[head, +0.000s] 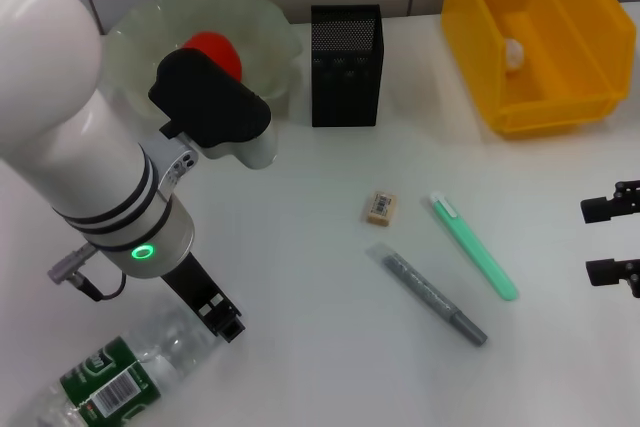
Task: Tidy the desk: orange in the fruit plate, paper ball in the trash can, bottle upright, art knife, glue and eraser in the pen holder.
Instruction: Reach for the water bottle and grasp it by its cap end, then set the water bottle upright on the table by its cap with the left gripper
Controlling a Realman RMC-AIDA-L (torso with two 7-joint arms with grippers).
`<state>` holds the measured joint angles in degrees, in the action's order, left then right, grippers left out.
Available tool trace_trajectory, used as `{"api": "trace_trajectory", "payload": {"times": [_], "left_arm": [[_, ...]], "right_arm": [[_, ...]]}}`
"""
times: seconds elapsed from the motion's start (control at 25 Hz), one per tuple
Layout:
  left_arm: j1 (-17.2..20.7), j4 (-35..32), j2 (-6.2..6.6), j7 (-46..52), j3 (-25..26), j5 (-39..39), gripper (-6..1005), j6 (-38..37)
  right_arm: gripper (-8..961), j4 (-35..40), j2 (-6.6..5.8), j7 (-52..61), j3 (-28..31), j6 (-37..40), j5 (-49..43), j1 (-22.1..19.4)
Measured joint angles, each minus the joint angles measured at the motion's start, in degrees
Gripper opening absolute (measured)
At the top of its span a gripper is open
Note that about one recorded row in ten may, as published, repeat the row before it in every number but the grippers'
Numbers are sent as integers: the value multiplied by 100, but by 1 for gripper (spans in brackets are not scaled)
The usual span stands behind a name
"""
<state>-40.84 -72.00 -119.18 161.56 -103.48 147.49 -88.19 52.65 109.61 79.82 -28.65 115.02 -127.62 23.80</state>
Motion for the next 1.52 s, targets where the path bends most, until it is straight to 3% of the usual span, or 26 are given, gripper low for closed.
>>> {"api": "trace_trajectory", "payload": {"times": [0.2, 0.72, 0.8, 0.84, 0.96, 1.0, 1.24, 1.52], "left_arm": [[9, -24, 0, 27, -8, 22, 450, 20], [27, -489, 12, 41, 322, 71, 450, -334], [35, -666, 21, 42, 476, 119, 450, -479], [113, -1312, 46, 25, 944, 285, 450, -904], [113, -1312, 46, 25, 944, 285, 450, -904], [231, -1784, 55, -34, 1288, 348, 450, -1147], [345, -2317, 61, -198, 1883, 352, 450, -1459], [361, -2642, 101, -258, 2201, 353, 450, -1652]], "right_arm": [[747, 0, 20, -7, 0, 0, 0, -17], [747, 7, 38, -22, 35, 7, -4, -28], [747, 11, 42, -23, 48, 8, 8, -32], [747, 9, 43, -23, 52, 8, 11, -34], [747, 0, 43, -24, 54, 8, 15, -16], [747, 1, 44, -25, 54, 8, 17, -8], [747, 37, 43, -8, 61, 16, 61, 35], [747, 50, 43, 14, 93, 37, 87, 85]]}}
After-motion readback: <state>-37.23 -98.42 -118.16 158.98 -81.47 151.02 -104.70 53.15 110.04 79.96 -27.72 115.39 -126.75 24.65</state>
